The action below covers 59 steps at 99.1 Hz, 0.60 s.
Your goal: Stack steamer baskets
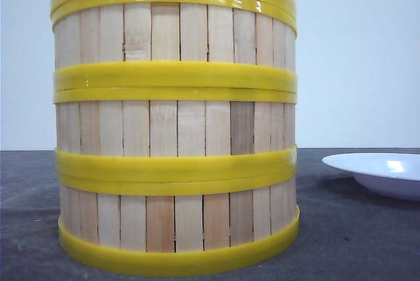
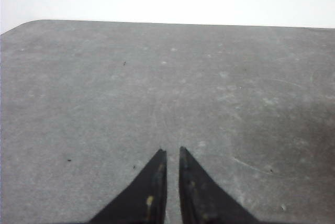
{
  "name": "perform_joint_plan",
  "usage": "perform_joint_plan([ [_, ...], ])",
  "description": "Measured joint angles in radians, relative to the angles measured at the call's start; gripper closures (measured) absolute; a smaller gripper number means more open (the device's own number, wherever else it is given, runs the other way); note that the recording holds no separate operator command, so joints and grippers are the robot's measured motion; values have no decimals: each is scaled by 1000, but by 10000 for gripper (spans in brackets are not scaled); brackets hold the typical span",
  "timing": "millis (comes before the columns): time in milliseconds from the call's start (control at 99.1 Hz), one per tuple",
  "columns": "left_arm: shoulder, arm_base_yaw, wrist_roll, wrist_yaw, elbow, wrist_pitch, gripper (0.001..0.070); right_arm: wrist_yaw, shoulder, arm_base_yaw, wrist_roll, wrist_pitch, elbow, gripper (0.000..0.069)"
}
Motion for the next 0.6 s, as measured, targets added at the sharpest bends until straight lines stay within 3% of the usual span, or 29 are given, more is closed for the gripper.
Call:
perform_joint_plan([
  [595, 0, 0, 0, 0, 0, 0, 695, 0, -18, 0, 51, -15, -43, 688],
])
